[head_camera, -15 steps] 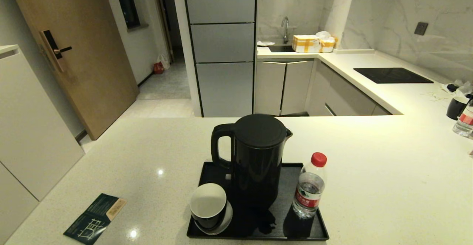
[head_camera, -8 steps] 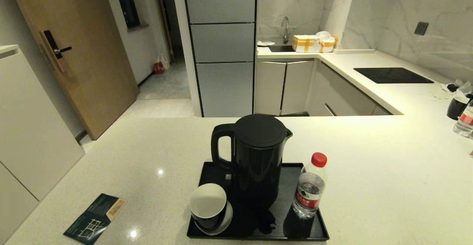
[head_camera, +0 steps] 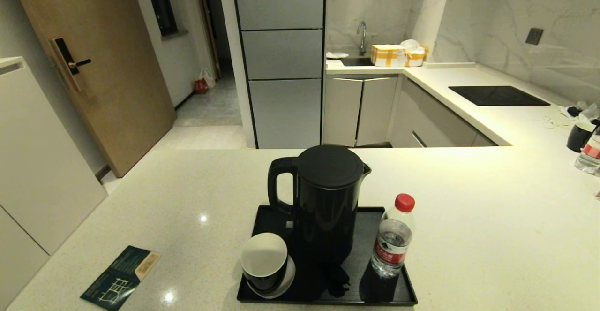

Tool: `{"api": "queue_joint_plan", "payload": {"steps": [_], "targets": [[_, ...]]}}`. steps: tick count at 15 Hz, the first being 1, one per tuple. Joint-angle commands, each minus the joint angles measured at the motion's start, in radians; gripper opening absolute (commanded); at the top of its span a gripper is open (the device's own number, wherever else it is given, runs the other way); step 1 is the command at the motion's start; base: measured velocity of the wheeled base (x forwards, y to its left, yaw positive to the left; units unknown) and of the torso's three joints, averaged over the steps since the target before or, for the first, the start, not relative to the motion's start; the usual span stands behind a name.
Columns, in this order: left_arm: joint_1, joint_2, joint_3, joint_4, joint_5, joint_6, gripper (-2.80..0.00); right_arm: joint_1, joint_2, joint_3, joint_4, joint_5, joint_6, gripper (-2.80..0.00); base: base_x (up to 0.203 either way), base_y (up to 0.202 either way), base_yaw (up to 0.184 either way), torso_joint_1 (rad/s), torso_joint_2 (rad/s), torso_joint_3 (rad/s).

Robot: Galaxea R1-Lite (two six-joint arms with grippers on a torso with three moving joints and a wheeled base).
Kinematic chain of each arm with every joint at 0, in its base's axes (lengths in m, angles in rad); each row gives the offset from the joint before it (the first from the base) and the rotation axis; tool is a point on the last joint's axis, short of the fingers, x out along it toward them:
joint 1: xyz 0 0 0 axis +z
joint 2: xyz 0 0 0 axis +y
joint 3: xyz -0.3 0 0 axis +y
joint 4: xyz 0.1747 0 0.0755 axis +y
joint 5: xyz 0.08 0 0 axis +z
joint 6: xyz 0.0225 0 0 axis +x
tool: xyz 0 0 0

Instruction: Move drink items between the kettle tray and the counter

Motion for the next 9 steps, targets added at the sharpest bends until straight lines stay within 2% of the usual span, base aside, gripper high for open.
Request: {"api": "queue_joint_plan", "payload": {"steps": [1, 9], "targets": [[0.0, 0.001, 0.0, 0.0, 0.0, 0.0, -2.8, 0.0, 0.002, 0.002, 0.0, -0.002, 0.021, -2.8, 0.0, 0.0, 0.0, 0.0, 0.0, 0.0], [0.0, 0.001, 0.0, 0.0, 0.0, 0.0, -2.8, 0.0, 0.002, 0.002, 0.0, -0.001, 0.02, -2.8, 0.0, 0.0, 0.0, 0.0, 0.0, 0.0]]}}
